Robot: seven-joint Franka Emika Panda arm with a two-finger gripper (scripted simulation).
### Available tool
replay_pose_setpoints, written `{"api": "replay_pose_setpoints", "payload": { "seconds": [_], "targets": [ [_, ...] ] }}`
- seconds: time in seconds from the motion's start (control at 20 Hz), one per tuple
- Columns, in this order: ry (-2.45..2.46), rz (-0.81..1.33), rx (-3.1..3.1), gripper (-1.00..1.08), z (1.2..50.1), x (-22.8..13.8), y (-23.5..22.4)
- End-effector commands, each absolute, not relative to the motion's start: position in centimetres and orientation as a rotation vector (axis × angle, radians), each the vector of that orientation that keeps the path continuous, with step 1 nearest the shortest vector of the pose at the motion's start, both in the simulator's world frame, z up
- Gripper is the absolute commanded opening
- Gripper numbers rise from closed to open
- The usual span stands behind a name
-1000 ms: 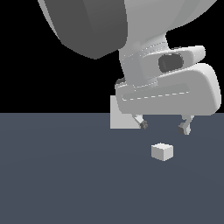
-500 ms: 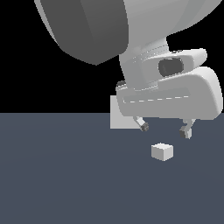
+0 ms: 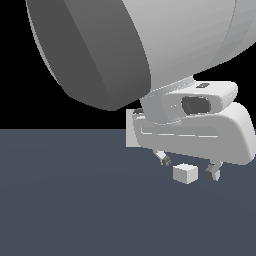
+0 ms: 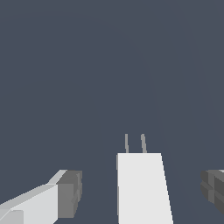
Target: Plug the charger into the wall socket.
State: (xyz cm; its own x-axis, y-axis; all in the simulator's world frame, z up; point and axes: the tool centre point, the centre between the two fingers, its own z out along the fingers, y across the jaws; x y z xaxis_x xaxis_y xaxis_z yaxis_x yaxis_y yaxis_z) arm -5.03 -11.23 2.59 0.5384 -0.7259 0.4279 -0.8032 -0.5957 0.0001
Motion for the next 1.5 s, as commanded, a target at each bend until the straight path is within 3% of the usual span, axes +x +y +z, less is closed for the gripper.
{"api": "replay_pose_setpoints", "payload": {
  "seconds": [0.0,0.25,0.3,1.45],
  "targets": [
    [-1.299,0.580,2.578,1.00,1.7,-5.0,-11.2],
    [-1.299,0.580,2.578,1.00,1.1,-5.0,-11.2],
    [-1.299,0.580,2.578,-1.00,1.1,-5.0,-11.2],
    [-1.093,0.614,2.698,-1.00,2.8,-4.2,-10.6]
  ]
}}
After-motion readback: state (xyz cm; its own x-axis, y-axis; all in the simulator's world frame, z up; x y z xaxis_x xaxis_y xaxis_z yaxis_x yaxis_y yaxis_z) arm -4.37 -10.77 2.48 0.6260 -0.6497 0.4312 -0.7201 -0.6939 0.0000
